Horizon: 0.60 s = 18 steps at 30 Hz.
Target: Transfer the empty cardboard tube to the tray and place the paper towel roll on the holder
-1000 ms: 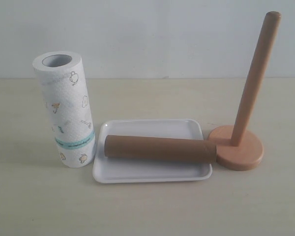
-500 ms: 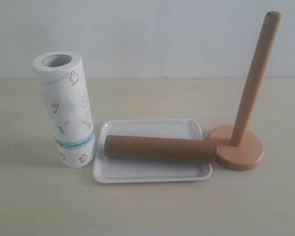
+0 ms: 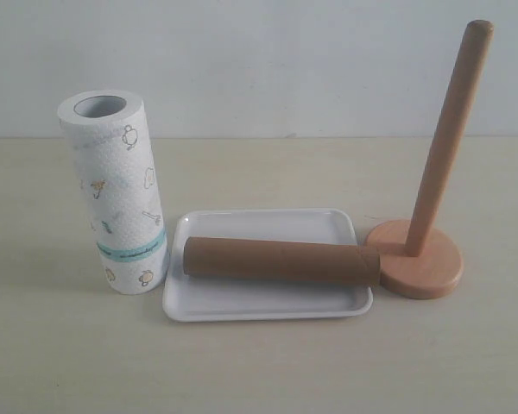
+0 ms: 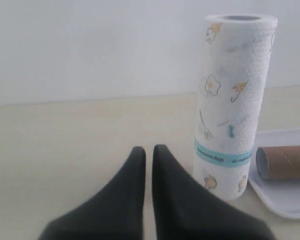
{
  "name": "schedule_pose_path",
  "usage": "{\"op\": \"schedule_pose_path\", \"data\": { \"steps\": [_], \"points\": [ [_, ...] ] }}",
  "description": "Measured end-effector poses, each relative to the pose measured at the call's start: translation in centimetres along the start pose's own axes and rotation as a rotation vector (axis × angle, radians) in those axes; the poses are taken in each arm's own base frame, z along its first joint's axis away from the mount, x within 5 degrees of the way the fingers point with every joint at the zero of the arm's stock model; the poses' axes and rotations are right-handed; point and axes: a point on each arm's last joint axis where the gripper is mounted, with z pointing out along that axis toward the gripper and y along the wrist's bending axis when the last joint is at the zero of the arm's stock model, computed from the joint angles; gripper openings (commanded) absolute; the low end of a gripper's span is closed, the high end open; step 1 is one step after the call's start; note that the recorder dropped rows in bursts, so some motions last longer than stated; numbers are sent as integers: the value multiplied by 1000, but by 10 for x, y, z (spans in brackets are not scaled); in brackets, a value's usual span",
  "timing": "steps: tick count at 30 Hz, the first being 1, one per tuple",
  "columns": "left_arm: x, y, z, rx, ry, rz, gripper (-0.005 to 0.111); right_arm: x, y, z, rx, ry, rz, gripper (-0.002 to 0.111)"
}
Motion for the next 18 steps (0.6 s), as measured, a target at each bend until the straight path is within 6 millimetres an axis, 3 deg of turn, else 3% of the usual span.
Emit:
{"op": "schedule_pose_path", "data": {
  "steps": [14,18],
  "points": [
    [-43,4,-11,-48,-492,-2,4,0,0,0,0,0,0,0],
    [-48,5,-14,-57,-554,11,4,0,0,0,0,0,0,0]
  ]
}}
